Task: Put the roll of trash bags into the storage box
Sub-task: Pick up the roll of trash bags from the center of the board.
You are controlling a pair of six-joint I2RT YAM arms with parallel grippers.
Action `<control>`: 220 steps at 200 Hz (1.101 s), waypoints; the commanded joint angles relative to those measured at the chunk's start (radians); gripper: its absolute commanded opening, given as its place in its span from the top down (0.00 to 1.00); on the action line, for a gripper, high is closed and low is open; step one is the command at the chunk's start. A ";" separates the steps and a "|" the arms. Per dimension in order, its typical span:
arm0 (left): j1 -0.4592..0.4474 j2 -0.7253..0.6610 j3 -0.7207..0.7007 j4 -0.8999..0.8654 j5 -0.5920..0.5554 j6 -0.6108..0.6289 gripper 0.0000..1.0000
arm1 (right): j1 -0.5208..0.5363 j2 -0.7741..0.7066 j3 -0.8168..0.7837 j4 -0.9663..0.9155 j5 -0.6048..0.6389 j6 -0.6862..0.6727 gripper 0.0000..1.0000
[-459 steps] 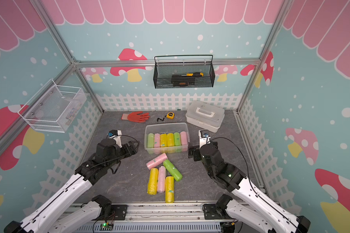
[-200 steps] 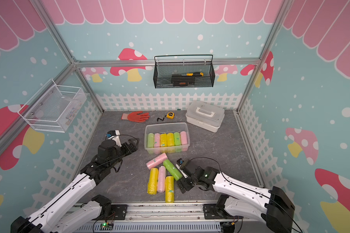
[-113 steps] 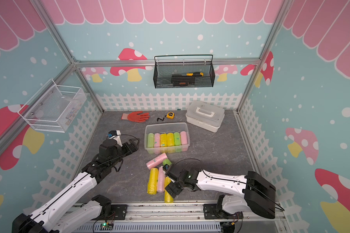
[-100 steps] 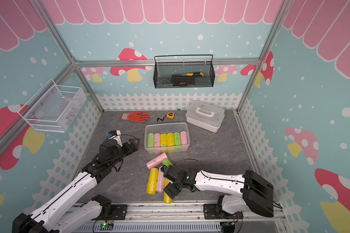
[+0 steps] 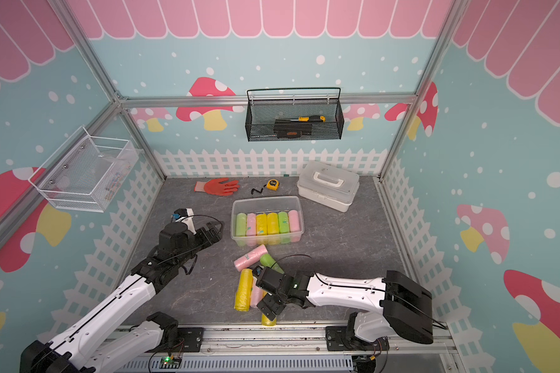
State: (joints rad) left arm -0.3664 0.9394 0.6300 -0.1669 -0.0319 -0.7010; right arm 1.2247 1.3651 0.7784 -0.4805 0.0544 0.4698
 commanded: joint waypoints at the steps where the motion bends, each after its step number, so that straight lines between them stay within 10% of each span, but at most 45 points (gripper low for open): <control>1: 0.009 0.013 0.034 0.000 0.015 -0.002 0.01 | 0.026 0.052 0.024 -0.001 -0.019 -0.025 0.02; 66: 0.013 0.018 0.035 -0.001 0.025 -0.008 0.01 | 0.047 0.201 0.105 -0.093 0.061 -0.005 0.20; 220: 0.020 0.025 0.034 -0.001 0.031 -0.014 0.01 | 0.047 -0.063 0.018 -0.072 0.126 0.003 0.76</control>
State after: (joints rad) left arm -0.3538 0.9596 0.6395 -0.1673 -0.0101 -0.7078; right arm 1.2652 1.3720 0.8192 -0.5560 0.1429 0.4671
